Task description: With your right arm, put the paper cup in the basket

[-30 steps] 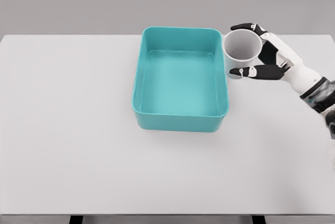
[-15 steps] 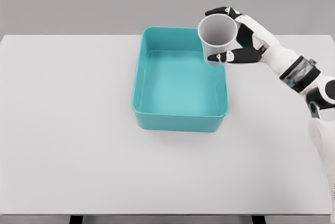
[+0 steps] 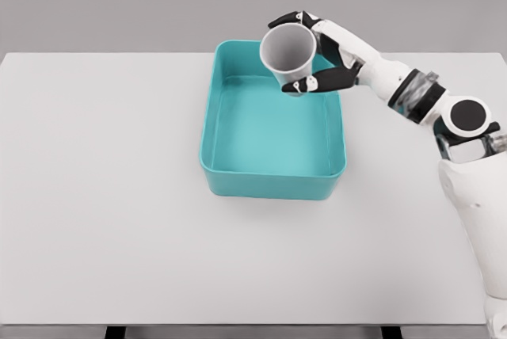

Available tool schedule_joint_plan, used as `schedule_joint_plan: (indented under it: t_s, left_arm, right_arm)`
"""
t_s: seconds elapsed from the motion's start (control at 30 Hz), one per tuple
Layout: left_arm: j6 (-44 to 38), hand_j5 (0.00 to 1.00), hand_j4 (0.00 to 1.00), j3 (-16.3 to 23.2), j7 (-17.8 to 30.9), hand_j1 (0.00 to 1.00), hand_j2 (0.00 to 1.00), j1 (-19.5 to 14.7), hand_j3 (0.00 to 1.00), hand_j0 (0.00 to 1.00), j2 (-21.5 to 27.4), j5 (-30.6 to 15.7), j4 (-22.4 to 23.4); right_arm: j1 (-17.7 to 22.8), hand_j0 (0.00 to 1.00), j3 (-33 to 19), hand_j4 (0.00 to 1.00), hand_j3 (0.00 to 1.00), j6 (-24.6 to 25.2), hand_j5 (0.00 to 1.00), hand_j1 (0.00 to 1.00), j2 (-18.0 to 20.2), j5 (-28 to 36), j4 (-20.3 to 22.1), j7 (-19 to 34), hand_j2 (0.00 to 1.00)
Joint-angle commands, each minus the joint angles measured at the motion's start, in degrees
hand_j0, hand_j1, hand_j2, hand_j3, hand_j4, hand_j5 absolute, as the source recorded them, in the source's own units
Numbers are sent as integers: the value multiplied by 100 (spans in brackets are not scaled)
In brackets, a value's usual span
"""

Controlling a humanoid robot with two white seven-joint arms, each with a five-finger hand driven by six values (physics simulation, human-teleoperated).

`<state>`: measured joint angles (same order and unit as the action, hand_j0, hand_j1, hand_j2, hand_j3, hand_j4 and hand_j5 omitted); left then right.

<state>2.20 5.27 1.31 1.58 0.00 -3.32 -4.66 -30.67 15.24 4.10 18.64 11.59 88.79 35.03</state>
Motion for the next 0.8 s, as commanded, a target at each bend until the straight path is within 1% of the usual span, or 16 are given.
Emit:
schedule_joint_plan:
  t_s: [0.0, 0.17, 0.27, 0.33, 0.47, 0.57, 0.73, 0.77]
  left_arm:
    - [0, 100, 100, 0, 1, 100, 100, 0, 100, 100, 0, -2, 0]
    - [0, 100, 100, 0, 1, 100, 100, 0, 100, 100, 0, -2, 0]
    - [0, 100, 100, 0, 1, 100, 100, 0, 100, 100, 0, -2, 0]
    - [0, 100, 100, 0, 1, 100, 100, 0, 100, 100, 0, -2, 0]
    - [0, 100, 100, 0, 1, 100, 100, 0, 100, 100, 0, -2, 0]
    - [0, 100, 100, 0, 1, 100, 100, 0, 100, 100, 0, -2, 0]
    - [0, 100, 100, 0, 1, 100, 100, 0, 100, 100, 0, 6, 0]
    - [0, 100, 100, 0, 1, 100, 100, 0, 100, 100, 0, -2, 0]
  right_arm:
    - [-17, 49, 216, 49, 49, 3, 49, 49, 17, -104, -2, -3, 49]
    - [-97, 49, 383, 49, 49, -6, 49, 49, 52, -289, -2, -3, 49]
    - [-237, 49, 603, 49, 49, -15, 49, 49, 78, -500, -2, -3, 49]
    - [-316, 49, 743, 49, 49, -15, 49, 49, 87, -526, -2, -3, 49]
    - [-352, 49, 893, 49, 49, -23, 49, 49, 192, -667, -2, -3, 49]
    - [-378, 49, 1016, 49, 49, -23, 49, 49, 254, -886, -2, -3, 49]
    - [-510, 48, 1323, 48, 48, -50, 48, 48, 360, -1071, -99, -3, 48]
    - [-589, 48, 1438, 48, 48, -50, 48, 48, 368, -1106, -99, -3, 48]
